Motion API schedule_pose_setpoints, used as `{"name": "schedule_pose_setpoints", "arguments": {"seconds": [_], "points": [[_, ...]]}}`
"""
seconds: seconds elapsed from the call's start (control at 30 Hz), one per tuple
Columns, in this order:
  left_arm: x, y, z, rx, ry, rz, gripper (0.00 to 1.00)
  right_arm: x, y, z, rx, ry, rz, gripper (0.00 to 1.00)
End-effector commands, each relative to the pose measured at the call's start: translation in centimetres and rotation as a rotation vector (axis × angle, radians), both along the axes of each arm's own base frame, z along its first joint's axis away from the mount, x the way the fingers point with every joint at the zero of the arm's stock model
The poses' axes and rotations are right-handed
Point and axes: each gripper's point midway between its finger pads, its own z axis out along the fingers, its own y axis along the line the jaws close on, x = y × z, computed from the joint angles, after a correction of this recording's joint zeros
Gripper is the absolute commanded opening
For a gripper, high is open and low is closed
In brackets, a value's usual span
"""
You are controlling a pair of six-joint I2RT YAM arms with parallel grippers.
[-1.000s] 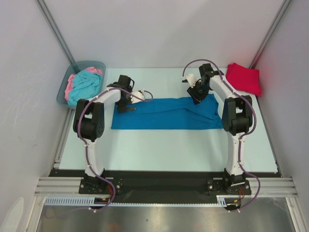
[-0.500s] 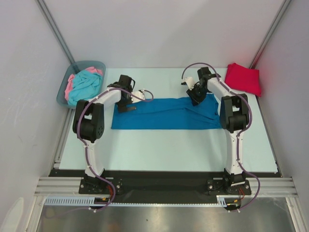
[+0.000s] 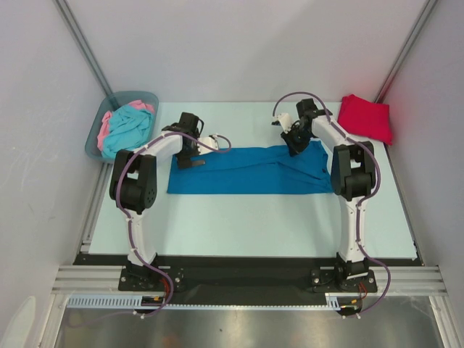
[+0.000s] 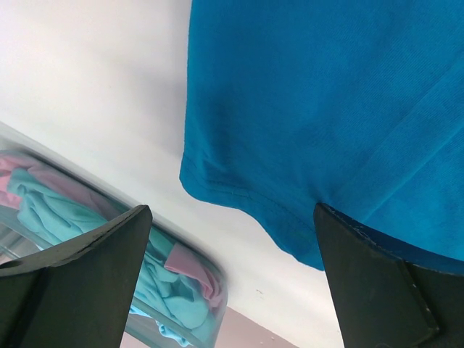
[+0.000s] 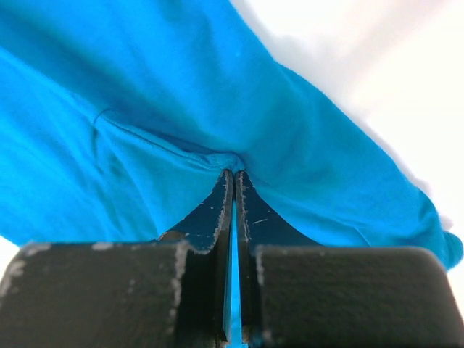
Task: Fold and stack the t-shirts
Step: Fold the tshirt
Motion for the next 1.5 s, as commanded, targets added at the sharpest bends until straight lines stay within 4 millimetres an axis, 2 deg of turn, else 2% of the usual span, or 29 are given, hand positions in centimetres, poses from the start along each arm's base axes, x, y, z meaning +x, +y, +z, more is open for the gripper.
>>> {"name": "schedule_pose_setpoints", "arguments": {"seconds": [0.0,0.17,0.27,0.37,0.57,0.67,0.73,0.87,0.97,1.2,1.37,1.47], "points": [[0.8,-0.8,2.2,-0.028,-0.060,0.008,1.00,-0.2,1.0,5.3,0.014,-0.104,0.035,0.02],[0.8,-0.8,2.0,-0.029,-0.063,0.001,1.00,-0.6,1.1,6.6,0.009,-0.118,0.040,0.00],[1.1,-0.9,2.1,-0.032,-0.068,-0.002,1.00,-1.1,1.2,6.9,-0.002,-0.115,0.053,0.07],[1.3,-0.9,2.0,-0.032,-0.071,-0.004,1.00,-1.5,1.0,6.2,-0.021,-0.097,0.061,0.17],[1.5,-1.0,2.3,-0.031,-0.077,-0.008,1.00,-1.7,0.7,5.2,-0.036,-0.075,0.056,0.20],[1.4,-0.9,2.2,-0.028,-0.077,-0.010,1.00,-1.6,1.0,5.1,-0.024,-0.073,0.053,0.15],[1.4,-0.8,2.3,-0.027,-0.079,-0.008,1.00,-1.5,1.3,5.2,-0.020,-0.076,0.056,0.00],[1.5,-0.8,2.3,-0.025,-0.081,-0.008,1.00,-1.4,1.3,5.4,-0.013,-0.078,0.055,0.00],[1.5,-0.7,2.3,-0.018,-0.082,-0.013,1.00,-2.1,1.6,5.8,0.002,-0.062,0.069,0.00],[1.7,-0.5,2.3,-0.008,-0.085,-0.020,1.00,-5.1,2.5,6.6,0.053,0.037,0.142,0.00],[1.8,-0.6,2.2,-0.009,-0.084,-0.019,1.00,-6.1,3.4,8.3,0.091,0.052,0.191,0.00],[1.8,-0.8,2.1,-0.016,-0.081,-0.024,1.00,-7.0,4.1,8.7,0.086,0.081,0.242,0.00]]}}
